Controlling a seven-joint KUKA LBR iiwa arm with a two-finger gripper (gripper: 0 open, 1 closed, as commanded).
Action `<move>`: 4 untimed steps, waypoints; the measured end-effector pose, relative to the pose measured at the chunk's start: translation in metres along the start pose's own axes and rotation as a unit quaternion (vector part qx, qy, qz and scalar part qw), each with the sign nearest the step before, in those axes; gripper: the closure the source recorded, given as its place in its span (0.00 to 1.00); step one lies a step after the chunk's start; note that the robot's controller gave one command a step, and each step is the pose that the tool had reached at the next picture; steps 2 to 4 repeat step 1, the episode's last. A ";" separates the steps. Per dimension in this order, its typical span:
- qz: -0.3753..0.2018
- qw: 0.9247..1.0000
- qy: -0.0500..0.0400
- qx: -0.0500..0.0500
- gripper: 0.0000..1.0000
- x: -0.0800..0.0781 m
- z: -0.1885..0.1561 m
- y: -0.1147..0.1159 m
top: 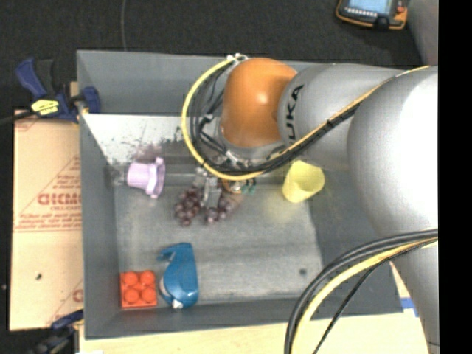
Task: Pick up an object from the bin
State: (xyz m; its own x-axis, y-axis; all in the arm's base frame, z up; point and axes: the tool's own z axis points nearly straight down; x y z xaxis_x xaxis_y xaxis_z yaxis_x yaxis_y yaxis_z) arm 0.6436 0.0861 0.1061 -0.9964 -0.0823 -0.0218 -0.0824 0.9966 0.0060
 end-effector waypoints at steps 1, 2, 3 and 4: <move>0.000 1.000 -0.003 0.000 1.00 -0.003 -0.048 0.000; 0.000 1.000 -0.003 0.000 1.00 -0.003 -0.048 0.000; 0.000 1.000 -0.003 0.000 1.00 -0.003 -0.048 0.000; 0.000 1.000 -0.003 0.000 1.00 -0.003 -0.048 0.000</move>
Offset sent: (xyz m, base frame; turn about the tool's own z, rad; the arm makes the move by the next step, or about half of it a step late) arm 0.0011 -0.0001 0.0896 0.0001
